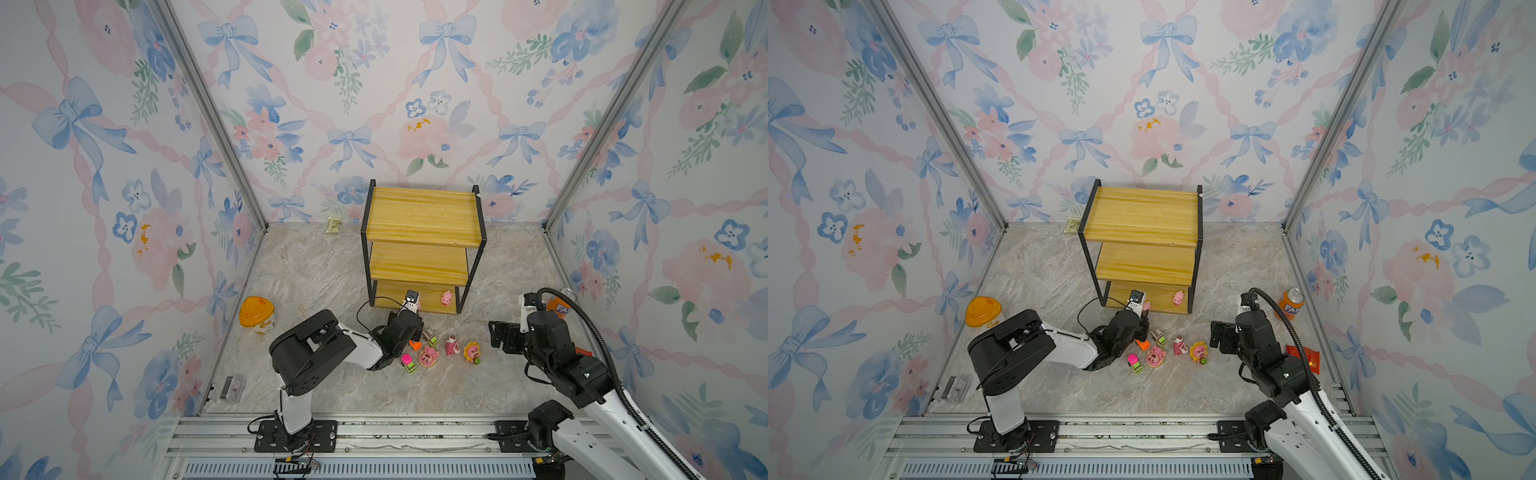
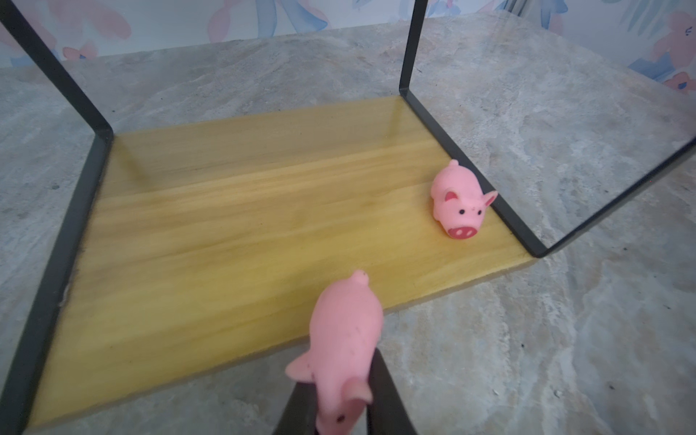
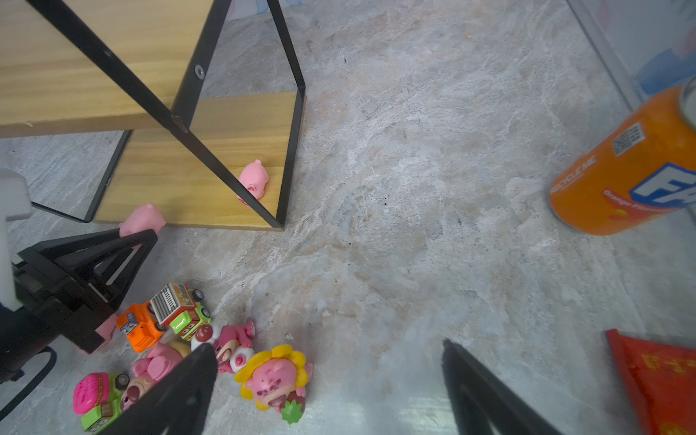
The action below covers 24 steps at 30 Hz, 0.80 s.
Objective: Place and organize the plastic toys onto the shelf
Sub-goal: 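Lift the pink pig with the left gripper and carry it onto the bottom shelf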
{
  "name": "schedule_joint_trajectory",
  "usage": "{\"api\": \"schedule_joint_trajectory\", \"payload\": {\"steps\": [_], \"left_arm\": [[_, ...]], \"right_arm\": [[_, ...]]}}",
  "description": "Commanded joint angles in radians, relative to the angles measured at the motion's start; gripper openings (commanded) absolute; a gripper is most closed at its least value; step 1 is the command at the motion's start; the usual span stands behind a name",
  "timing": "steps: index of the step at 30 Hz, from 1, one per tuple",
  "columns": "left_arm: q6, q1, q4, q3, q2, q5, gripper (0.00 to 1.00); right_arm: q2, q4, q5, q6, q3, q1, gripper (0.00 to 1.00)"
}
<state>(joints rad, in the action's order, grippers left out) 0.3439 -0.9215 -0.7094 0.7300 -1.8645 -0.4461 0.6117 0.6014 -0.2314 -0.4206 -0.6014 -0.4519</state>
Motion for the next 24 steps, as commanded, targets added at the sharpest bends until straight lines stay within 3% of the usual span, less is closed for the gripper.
{"api": "schedule_joint_trajectory", "payload": {"steps": [1, 24], "left_arm": [[0.029, -0.014, -0.037, 0.05, -0.034, -0.05, 0.19], [0.124, -0.047, -0.037, 0.175, -0.176, -0.219, 0.19]], "right_arm": [[-0.018, 0.025, -0.019, -0.018, 0.018, 0.01, 0.95], [-0.055, 0.018, 0.0, -0.024, 0.034, 0.012, 0.95]]}}
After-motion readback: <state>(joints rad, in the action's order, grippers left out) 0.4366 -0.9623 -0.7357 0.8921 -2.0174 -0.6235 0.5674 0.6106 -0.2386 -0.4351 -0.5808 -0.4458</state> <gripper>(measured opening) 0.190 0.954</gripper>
